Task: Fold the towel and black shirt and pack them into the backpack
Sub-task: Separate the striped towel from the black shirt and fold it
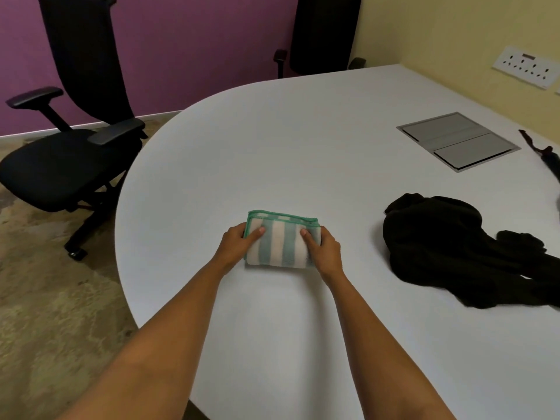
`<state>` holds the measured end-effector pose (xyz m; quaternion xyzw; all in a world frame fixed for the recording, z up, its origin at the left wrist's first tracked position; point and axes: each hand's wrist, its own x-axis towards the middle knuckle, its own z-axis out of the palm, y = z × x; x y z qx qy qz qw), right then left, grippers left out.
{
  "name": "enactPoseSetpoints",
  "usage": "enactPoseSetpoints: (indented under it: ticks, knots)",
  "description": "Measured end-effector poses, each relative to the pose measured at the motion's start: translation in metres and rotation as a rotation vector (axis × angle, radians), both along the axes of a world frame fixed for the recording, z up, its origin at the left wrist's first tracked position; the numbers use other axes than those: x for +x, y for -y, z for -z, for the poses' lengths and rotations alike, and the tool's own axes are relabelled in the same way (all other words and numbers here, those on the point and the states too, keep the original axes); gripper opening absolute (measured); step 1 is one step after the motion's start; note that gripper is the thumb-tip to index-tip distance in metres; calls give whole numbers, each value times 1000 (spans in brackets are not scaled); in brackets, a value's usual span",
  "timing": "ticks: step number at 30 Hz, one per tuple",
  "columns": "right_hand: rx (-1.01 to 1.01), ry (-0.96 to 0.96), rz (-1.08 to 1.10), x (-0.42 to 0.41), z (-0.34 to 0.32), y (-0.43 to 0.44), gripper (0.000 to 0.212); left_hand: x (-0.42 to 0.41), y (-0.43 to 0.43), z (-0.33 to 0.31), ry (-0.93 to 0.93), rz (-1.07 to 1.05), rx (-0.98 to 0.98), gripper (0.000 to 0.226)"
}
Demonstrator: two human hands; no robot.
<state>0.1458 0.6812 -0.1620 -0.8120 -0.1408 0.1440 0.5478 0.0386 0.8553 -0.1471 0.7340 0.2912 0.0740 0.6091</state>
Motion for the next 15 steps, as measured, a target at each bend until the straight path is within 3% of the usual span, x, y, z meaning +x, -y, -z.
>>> enactPoseSetpoints:
  ticks: [4, 7, 15]
  knots:
    - [-156, 47, -4, 4, 10, -11, 35, 9, 7, 16, -43, -146, 90, 25]
    - [-314, 60, 1, 10, 20, -12, 39, 14, 10, 29, -123, -193, 140, 34]
    - [-445, 95, 6, 19, 41, -16, 41, 25, 18, 43, -326, -246, 410, 41]
